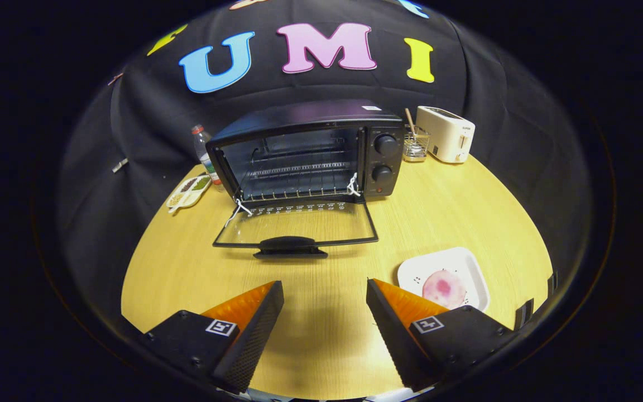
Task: Open the toaster oven, put the food inside, and close the toaster oven door.
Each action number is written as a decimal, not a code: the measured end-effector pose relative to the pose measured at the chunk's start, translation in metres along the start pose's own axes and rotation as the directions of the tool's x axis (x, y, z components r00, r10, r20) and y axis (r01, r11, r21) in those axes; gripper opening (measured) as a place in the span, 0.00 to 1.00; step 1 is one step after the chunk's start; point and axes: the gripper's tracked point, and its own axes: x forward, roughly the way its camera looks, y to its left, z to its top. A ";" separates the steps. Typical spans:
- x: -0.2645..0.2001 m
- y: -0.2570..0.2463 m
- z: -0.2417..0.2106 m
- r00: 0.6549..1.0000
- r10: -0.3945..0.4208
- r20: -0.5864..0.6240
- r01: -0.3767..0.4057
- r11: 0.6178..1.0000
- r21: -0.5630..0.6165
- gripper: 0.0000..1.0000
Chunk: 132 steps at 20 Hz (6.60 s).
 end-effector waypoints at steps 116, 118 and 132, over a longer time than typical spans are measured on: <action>0.060 0.070 -0.037 0.994 0.100 -0.034 -0.102 0.994 -0.050 0.84; 0.080 0.064 -0.044 0.996 0.054 -0.074 -0.057 0.997 -0.042 0.93; 0.120 0.057 -0.028 0.994 -0.035 -0.101 0.035 0.999 0.003 0.99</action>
